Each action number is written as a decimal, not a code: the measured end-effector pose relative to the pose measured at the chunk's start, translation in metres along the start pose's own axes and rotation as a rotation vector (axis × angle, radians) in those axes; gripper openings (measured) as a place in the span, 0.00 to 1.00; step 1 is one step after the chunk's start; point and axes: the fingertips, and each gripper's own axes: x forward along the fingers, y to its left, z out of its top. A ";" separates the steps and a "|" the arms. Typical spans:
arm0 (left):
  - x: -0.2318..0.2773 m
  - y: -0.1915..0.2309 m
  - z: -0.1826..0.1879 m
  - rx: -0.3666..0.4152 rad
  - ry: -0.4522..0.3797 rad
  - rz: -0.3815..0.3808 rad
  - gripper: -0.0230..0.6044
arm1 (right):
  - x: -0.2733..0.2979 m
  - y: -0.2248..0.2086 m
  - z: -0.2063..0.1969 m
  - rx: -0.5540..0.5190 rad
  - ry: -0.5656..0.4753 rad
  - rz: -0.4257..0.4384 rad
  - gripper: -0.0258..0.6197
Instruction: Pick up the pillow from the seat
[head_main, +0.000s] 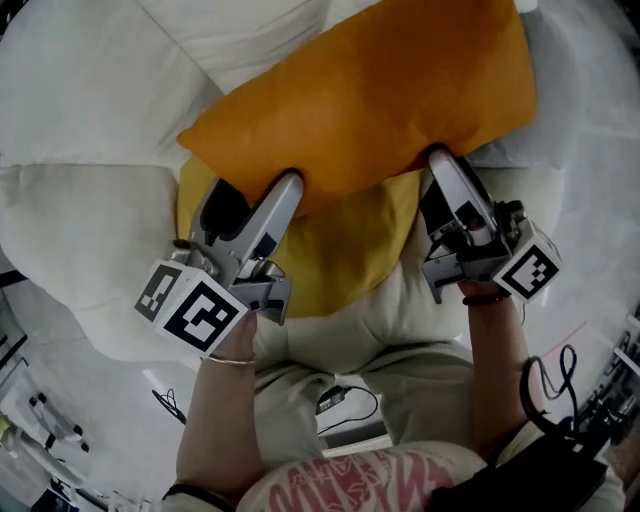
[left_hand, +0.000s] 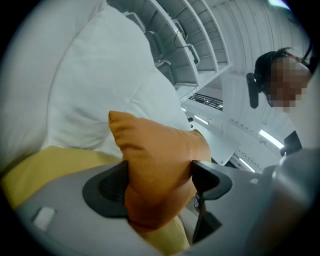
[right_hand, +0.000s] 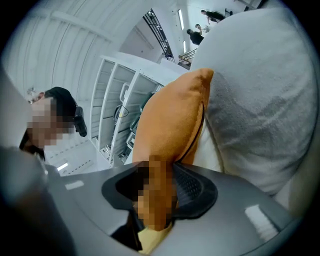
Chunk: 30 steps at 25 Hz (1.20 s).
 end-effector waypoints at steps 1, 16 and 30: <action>-0.006 0.003 -0.005 0.013 -0.004 0.008 0.67 | -0.003 -0.002 -0.009 0.007 0.000 0.012 0.29; -0.112 -0.039 -0.047 -0.079 -0.070 0.155 0.64 | -0.062 0.061 -0.067 0.209 -0.037 -0.018 0.26; -0.208 -0.145 0.021 -0.175 0.075 0.292 0.64 | -0.089 0.205 -0.049 0.331 0.107 -0.149 0.24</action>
